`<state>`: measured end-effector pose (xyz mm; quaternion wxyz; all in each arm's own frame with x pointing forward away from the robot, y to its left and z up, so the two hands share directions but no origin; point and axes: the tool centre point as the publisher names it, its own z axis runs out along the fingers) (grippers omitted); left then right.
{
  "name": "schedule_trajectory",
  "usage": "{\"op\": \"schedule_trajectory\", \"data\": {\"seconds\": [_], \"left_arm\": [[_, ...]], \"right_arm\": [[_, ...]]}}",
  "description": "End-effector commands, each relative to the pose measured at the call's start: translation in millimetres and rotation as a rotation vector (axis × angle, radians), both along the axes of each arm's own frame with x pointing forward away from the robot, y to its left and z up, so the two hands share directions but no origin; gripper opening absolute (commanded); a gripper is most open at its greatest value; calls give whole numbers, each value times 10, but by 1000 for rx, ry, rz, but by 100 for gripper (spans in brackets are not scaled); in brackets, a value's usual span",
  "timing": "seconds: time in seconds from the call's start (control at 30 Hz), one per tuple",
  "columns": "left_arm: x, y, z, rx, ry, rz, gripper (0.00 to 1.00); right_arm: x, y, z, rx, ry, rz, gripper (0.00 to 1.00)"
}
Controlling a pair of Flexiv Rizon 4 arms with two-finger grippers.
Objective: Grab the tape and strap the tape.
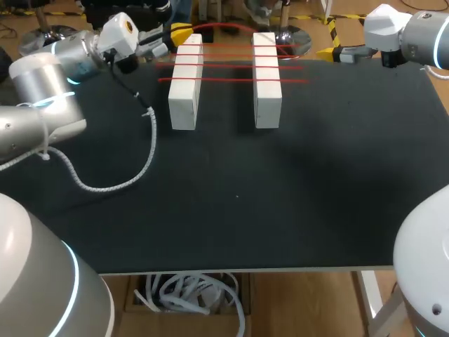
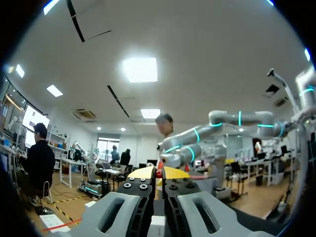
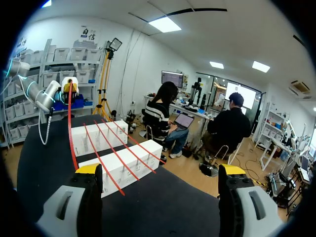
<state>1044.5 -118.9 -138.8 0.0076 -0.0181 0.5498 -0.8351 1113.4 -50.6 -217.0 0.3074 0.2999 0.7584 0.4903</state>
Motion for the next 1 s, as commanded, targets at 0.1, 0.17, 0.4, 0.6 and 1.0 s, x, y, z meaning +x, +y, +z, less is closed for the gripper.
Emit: {"op": "schedule_trajectory", "data": {"seconds": [0.1, 0.17, 0.4, 0.6, 1.0], "left_arm": [[147, -186, 37, -24, -37, -56, 0], [148, -228, 58, -43, -35, -64, 0], [128, -320, 47, -95, 9, -63, 0], [142, -420, 15, -114, 60, -66, 0], [171, -485, -10, -159, 80, -46, 0]], "right_arm": [[1, 3, 2, -2, 1, 1, 100], [1, 3, 2, -2, 1, 1, 100], [1, 3, 2, -2, 1, 1, 100], [1, 3, 2, -2, 1, 1, 100], [1, 3, 2, -2, 1, 1, 100]]}}
